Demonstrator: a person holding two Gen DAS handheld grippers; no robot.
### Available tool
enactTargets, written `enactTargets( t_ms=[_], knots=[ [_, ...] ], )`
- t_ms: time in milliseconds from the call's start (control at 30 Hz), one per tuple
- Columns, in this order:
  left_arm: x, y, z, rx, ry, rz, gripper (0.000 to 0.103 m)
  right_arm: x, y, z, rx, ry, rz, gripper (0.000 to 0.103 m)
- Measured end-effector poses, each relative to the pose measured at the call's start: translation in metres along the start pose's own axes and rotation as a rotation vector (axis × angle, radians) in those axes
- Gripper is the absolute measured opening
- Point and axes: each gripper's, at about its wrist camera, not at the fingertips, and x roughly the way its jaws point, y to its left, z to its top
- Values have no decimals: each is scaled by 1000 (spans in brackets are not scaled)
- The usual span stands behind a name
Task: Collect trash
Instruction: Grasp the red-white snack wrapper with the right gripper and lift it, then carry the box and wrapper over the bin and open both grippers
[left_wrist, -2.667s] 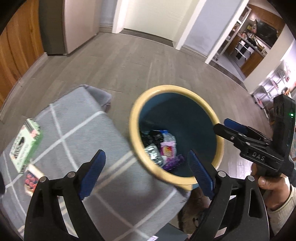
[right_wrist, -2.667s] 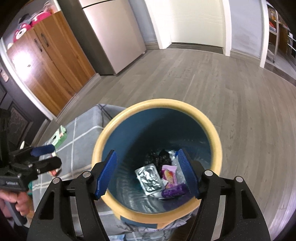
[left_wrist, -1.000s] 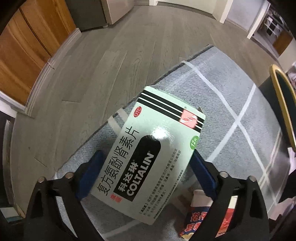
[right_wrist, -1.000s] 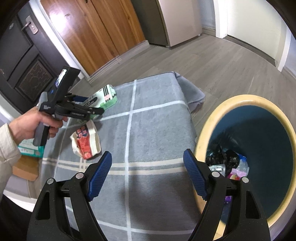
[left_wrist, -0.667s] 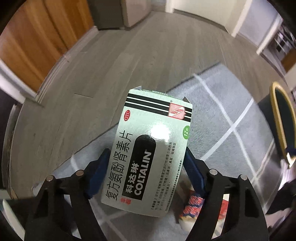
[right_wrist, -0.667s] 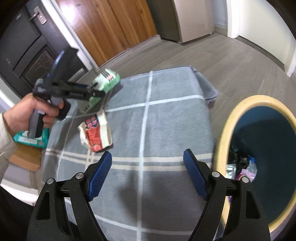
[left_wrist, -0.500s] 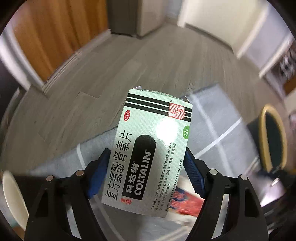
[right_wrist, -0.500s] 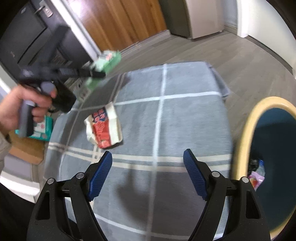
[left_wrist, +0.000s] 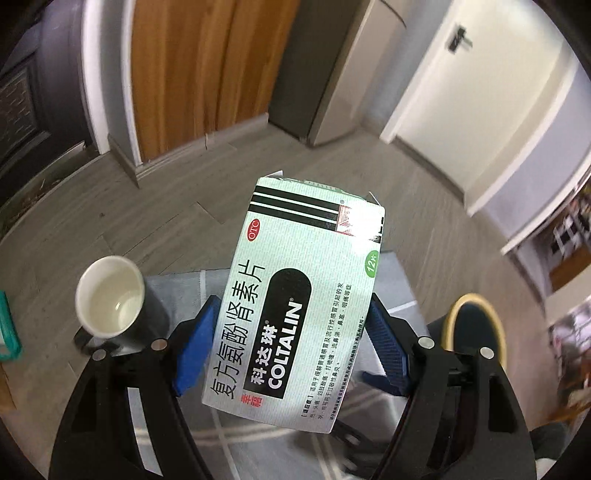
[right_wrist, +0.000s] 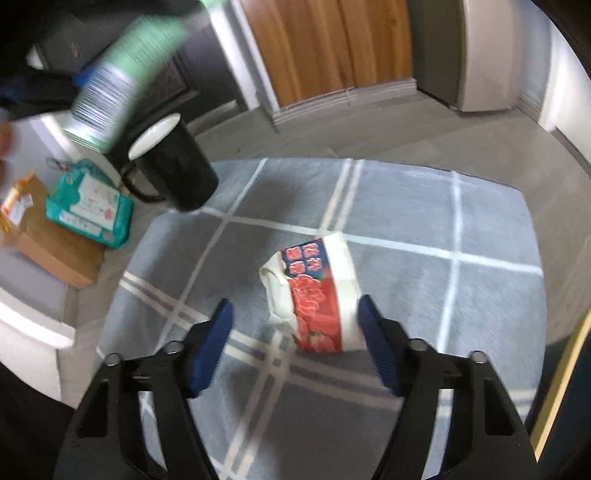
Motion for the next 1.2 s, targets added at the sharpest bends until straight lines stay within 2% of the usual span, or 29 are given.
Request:
enactTargets(
  t_ms=[167, 200, 267, 300, 333, 633, 1200],
  knots=[
    [-31, 5, -6, -9, -59, -6, 76, 23, 15, 2, -51, 36, -39, 59],
    [-33, 5, -6, -4, -65, -8, 76, 27, 16, 3, -63, 44, -46, 54],
    [-37, 3, -5, -1, -77, -21, 76, 33, 22, -1, -97, 57, -77, 36],
    [-40, 4, -4, -3, -82, -36, 76, 36, 25, -2, -116, 65, -98, 22],
    [-41, 5, -4, -4, -83, -44, 76, 36, 27, -4, -136, 57, -121, 20],
    [-60, -7, 0, 31, -132, -80, 76, 3, 13, -12, -114, 20, -102, 18],
    [-59, -63, -13, 170, -138, -94, 76, -134, -53, -36, -28, -123, -191, 18]
  ],
)
